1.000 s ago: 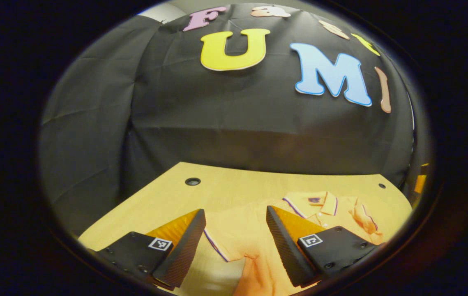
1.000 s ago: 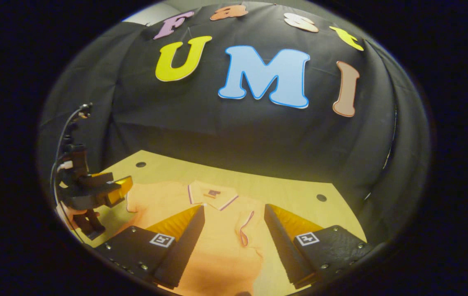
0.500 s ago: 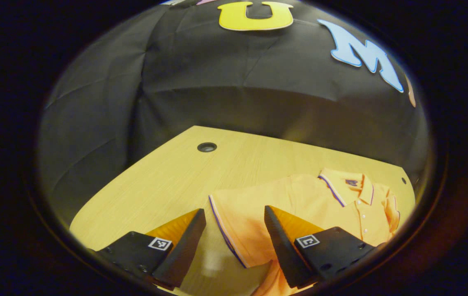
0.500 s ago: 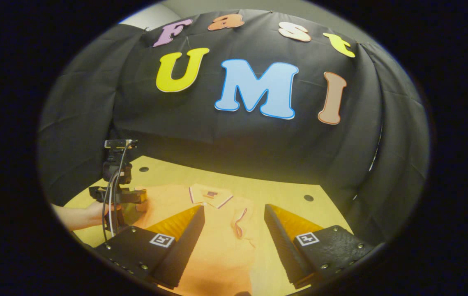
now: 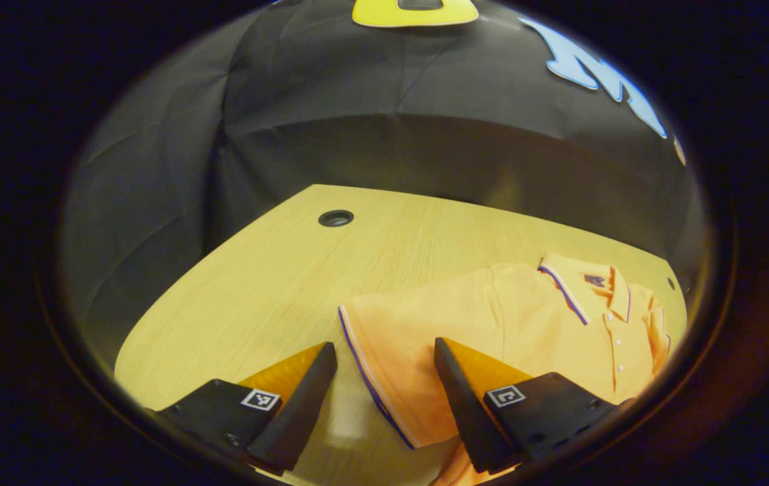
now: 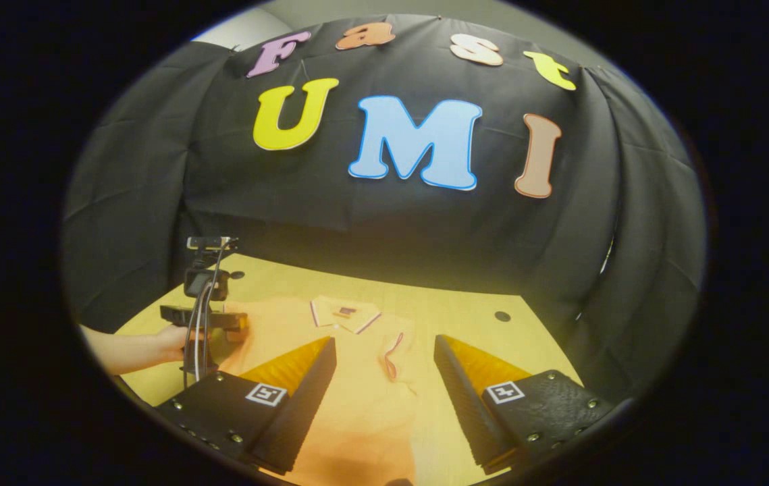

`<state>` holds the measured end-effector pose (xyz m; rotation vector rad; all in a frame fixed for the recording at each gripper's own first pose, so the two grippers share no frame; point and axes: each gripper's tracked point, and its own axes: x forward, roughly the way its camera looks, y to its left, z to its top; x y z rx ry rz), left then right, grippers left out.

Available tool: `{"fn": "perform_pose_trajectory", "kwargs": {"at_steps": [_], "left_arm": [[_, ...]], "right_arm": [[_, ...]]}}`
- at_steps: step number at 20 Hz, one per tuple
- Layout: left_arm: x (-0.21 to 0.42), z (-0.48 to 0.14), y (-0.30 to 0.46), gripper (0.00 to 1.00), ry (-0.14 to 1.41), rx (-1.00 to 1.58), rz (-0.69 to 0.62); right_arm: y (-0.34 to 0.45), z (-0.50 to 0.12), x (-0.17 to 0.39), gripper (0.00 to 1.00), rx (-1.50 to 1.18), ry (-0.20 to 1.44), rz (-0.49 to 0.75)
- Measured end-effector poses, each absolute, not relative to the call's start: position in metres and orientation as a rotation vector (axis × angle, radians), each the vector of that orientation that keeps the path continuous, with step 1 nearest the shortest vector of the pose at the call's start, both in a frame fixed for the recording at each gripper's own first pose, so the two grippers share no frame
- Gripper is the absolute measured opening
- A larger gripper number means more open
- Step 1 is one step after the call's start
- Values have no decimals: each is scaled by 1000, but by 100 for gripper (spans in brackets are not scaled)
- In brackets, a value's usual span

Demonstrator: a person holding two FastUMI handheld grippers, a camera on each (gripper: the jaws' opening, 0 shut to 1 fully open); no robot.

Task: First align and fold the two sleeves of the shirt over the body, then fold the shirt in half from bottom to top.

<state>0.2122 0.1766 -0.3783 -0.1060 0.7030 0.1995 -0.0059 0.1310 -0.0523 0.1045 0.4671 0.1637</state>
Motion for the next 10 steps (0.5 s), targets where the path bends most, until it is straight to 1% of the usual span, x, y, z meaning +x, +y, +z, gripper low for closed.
{"fn": "perform_pose_trajectory", "kwargs": {"at_steps": [2, 3, 4, 5, 6, 7, 8, 9, 10], "left_arm": [[212, -380, 174, 94, 717, -85, 198], [212, -380, 173, 92, 721, -77, 195], [215, -380, 170, 85, 723, -76, 189], [213, -379, 170, 81, 725, -75, 187], [213, -380, 169, 66, 727, -71, 179], [214, -380, 167, 66, 726, -69, 175], [215, -381, 165, 46, 729, -66, 171], [215, -382, 165, 36, 733, -53, 167], [215, -382, 162, 31, 737, -41, 148]], "right_arm": [[131, -53, -7, 92, 96, 470, 168], [131, -53, -8, 92, 96, 471, 170], [130, -53, -7, 92, 98, 471, 170], [130, -53, -8, 92, 101, 471, 170], [128, -53, -8, 92, 103, 473, 166], [127, -55, -8, 92, 107, 471, 162], [126, -56, -9, 92, 113, 475, 159], [126, -59, -10, 92, 119, 478, 156], [125, -60, -10, 92, 123, 482, 152]]}}
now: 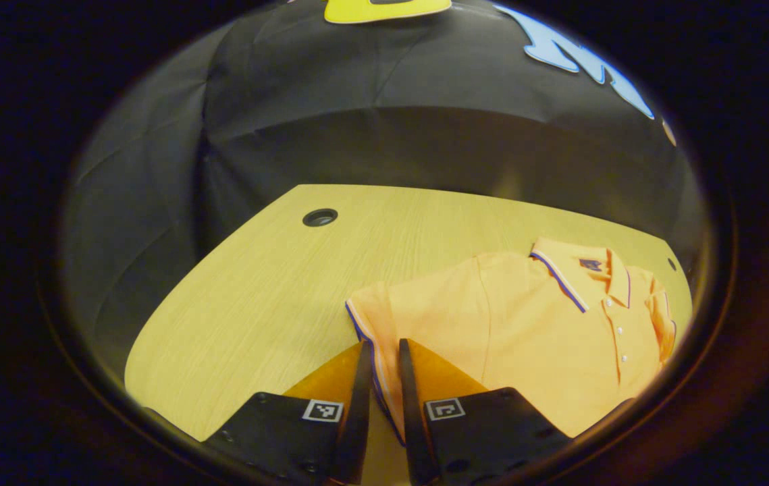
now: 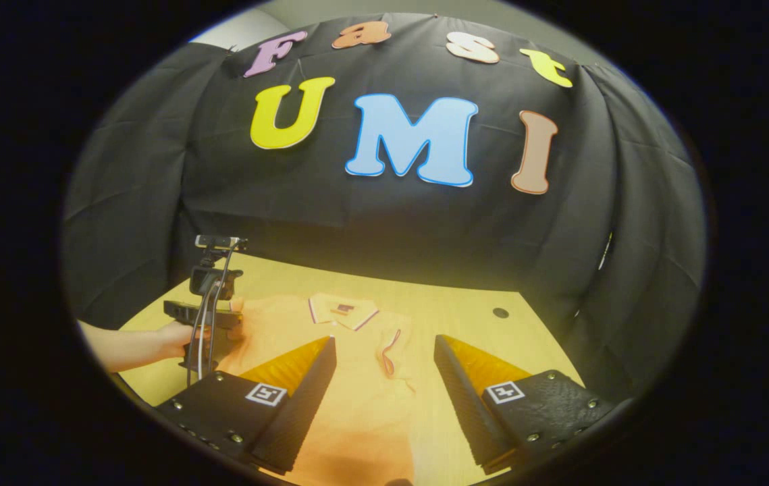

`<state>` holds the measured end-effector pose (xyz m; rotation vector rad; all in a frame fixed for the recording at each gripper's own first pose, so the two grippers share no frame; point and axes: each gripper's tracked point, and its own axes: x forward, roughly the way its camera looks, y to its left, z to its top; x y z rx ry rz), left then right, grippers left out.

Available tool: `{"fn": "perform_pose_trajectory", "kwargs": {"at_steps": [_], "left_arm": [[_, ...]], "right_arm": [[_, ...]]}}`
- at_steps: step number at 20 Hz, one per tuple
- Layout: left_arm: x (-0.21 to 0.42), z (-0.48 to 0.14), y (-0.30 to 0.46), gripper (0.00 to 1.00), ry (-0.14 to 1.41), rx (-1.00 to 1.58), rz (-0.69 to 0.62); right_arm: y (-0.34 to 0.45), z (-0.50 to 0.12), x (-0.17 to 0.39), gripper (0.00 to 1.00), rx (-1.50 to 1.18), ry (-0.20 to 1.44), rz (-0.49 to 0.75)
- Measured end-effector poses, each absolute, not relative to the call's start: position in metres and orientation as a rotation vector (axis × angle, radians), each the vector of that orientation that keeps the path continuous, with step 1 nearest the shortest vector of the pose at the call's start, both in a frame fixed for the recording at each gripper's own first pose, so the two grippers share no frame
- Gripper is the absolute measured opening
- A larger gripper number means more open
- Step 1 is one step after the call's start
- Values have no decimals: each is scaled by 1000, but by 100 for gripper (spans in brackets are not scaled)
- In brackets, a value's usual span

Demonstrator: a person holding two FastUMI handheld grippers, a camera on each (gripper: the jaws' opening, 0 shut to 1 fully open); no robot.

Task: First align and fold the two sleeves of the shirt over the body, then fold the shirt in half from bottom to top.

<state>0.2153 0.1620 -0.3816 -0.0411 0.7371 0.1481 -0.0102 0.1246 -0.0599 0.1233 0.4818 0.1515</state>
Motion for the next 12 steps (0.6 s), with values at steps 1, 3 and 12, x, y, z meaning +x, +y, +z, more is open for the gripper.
{"fn": "perform_pose_trajectory", "kwargs": {"at_steps": [1, 3, 12], "left_arm": [[219, -380, 161, 31, 733, -39, 145], [218, -381, 160, 8, 738, -19, 146], [237, -329, 121, 8, 624, 61, 65]], "right_arm": [[124, -63, -12, 92, 126, 486, 150], [122, -65, -14, 92, 131, 493, 146], [119, -68, -14, 90, 148, 494, 130]]}}
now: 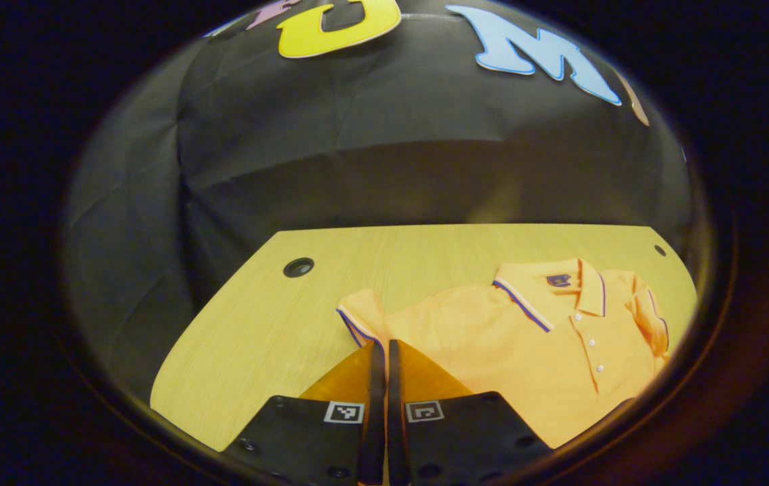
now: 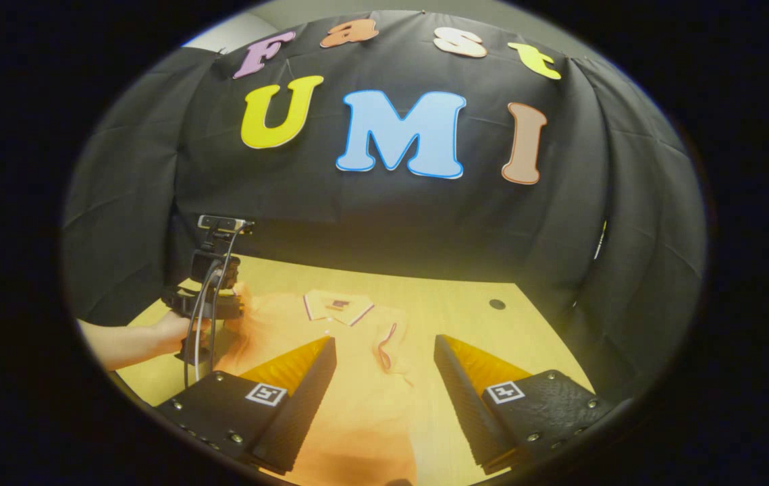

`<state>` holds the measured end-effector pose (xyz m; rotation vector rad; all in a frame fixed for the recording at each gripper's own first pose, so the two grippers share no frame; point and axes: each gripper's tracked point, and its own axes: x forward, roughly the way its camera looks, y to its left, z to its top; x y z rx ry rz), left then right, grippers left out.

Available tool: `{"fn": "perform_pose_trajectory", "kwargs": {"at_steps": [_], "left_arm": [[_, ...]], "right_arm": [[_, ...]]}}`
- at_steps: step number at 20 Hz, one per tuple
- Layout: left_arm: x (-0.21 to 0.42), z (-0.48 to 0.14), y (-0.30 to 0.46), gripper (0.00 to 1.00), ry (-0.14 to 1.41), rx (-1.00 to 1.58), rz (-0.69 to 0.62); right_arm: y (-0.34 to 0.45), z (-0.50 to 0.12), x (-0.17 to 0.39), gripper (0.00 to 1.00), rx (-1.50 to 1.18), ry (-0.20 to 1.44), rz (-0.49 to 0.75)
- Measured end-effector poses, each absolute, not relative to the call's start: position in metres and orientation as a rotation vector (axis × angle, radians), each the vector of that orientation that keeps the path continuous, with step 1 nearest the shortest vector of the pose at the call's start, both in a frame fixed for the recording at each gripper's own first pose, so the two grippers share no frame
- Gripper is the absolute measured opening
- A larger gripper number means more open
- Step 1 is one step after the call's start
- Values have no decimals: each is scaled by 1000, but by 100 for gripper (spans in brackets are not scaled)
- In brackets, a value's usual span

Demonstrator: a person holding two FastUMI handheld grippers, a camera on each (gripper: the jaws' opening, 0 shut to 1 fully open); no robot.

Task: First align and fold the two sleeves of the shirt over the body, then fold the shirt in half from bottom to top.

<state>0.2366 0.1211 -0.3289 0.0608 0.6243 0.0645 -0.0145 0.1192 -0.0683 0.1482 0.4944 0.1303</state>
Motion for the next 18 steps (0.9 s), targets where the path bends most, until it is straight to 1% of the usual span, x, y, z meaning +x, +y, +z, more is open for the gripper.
{"fn": "perform_pose_trajectory", "kwargs": {"at_steps": [1, 6, 8, 9, 10, 11, 14, 15, 16, 17, 18], "left_arm": [[238, -328, 111, 8, 620, 62, 46], [238, -334, 71, 9, 643, 103, -45], [239, -337, 59, 9, 650, 112, -72], [239, -339, 53, 8, 654, 116, -85], [239, -339, 48, 8, 658, 122, -93], [239, -339, 44, 8, 659, 126, -100], [235, -338, 32, 9, 670, 132, -129], [233, -339, 29, 11, 671, 131, -137], [231, -339, 26, 14, 677, 134, -143], [228, -338, 22, 15, 678, 127, -156], [222, -337, 17, 20, 682, 115, -166]], "right_arm": [[120, -70, -14, 92, 148, 495, 129], [121, -78, -19, 90, 146, 513, 104], [121, -81, -20, 90, 147, 516, 90], [122, -84, -22, 92, 148, 523, 87], [123, -87, -24, 90, 153, 534, 89], [124, -89, -25, 92, 158, 539, 91], [123, -92, -27, 91, 159, 542, 92], [123, -94, -28, 90, 162, 544, 95], [123, -95, -28, 92, 165, 546, 98], [122, -96, -30, 92, 167, 547, 103], [120, -97, -31, 92, 166, 547, 104]]}}
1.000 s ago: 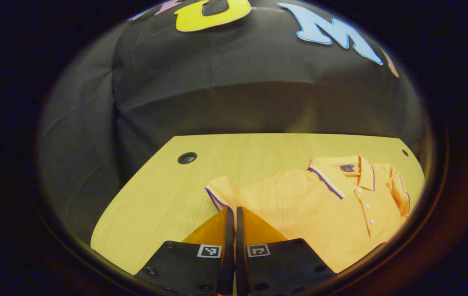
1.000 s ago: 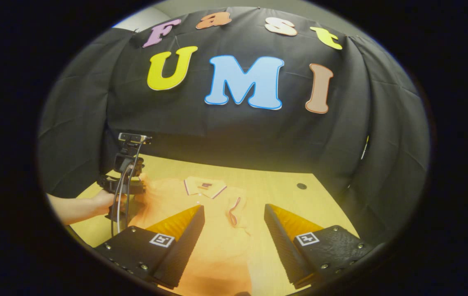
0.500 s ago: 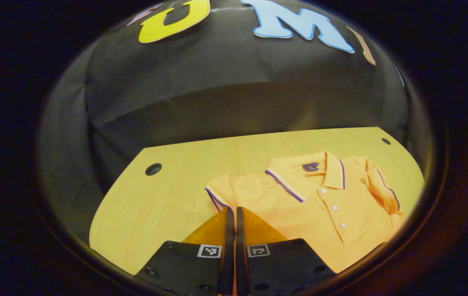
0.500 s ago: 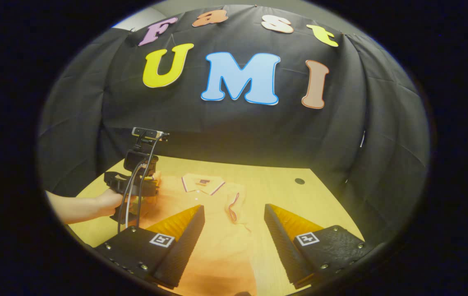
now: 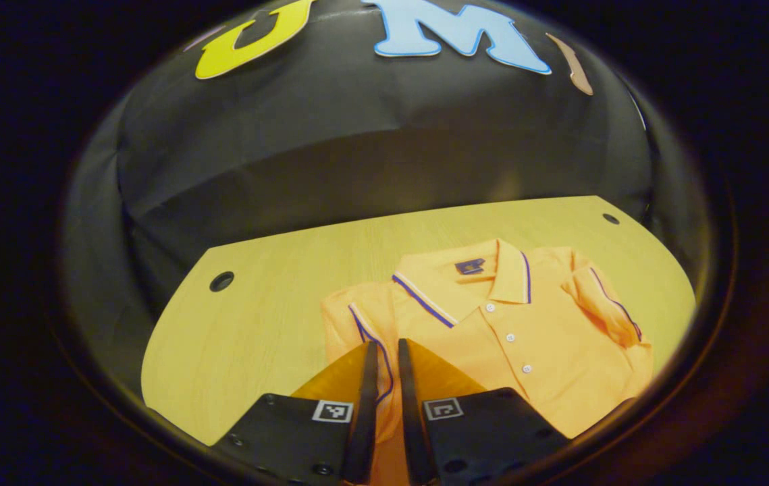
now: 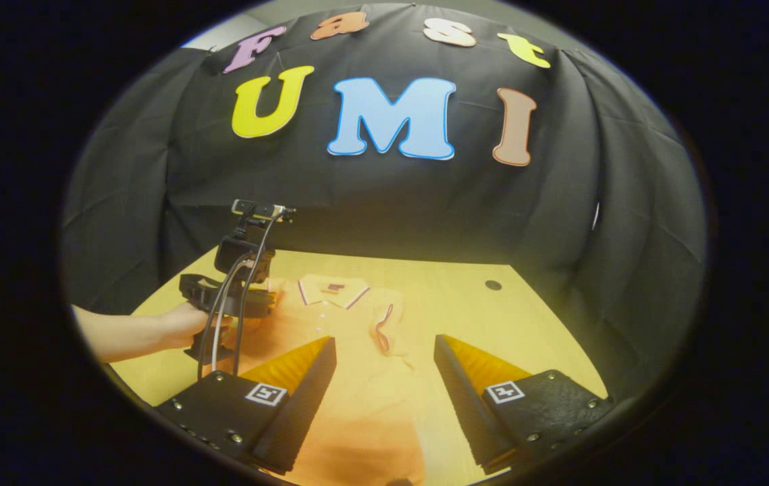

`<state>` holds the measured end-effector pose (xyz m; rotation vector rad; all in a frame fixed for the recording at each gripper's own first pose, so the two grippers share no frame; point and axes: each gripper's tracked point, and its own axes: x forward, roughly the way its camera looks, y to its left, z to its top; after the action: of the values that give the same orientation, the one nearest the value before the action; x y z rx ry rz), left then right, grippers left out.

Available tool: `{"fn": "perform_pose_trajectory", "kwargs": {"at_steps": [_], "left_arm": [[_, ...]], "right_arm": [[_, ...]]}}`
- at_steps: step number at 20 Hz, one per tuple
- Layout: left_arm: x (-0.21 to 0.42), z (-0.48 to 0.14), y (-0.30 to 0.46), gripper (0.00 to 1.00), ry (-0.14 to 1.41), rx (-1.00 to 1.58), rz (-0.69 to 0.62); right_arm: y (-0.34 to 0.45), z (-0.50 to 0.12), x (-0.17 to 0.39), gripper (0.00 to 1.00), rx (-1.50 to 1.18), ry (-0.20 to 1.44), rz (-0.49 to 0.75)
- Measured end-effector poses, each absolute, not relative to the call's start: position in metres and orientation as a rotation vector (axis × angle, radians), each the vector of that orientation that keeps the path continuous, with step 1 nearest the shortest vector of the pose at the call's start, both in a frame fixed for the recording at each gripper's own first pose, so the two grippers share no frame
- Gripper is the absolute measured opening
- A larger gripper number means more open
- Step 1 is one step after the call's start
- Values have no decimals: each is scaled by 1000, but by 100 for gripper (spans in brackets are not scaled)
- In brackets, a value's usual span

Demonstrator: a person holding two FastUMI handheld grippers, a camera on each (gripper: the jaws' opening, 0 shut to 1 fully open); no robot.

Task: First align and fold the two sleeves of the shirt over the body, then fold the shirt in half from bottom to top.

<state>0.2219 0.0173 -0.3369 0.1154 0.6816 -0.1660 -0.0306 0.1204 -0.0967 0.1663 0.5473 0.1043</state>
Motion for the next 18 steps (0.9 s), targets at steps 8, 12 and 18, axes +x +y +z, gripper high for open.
{"fn": "perform_pose_trajectory", "kwargs": {"at_steps": [8, 12, 18], "left_arm": [[175, -314, 16, 87, 666, 54, -189], [137, -302, 23, 95, 657, 23, -189], [69, -294, 30, 94, 656, 6, -193]], "right_arm": [[113, -114, -52, 92, 164, 550, 127], [117, -129, -66, 90, 172, 572, 142], [119, -155, -93, 92, 171, 607, 153]]}}
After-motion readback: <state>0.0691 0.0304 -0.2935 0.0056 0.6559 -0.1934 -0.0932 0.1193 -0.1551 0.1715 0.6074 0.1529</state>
